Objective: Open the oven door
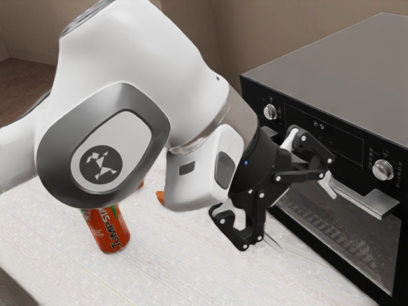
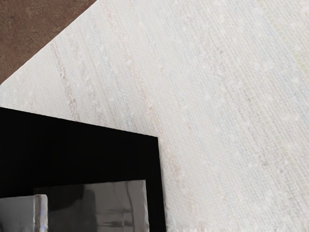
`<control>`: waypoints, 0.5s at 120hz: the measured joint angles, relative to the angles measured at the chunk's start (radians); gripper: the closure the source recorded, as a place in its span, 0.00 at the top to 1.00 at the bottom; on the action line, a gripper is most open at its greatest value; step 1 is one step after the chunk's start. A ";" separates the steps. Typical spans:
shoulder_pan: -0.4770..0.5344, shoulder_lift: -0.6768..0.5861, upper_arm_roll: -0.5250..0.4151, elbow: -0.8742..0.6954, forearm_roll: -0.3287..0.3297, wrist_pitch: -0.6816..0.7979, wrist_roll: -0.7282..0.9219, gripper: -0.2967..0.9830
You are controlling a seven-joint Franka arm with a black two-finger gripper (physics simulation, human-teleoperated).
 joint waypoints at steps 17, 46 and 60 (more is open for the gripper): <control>0.003 0.023 0.049 -0.001 0.000 0.009 0.053 0.77; 0.002 0.069 0.057 -0.007 0.001 0.025 0.117 0.77; 0.001 0.117 0.054 0.025 0.002 0.044 0.131 0.77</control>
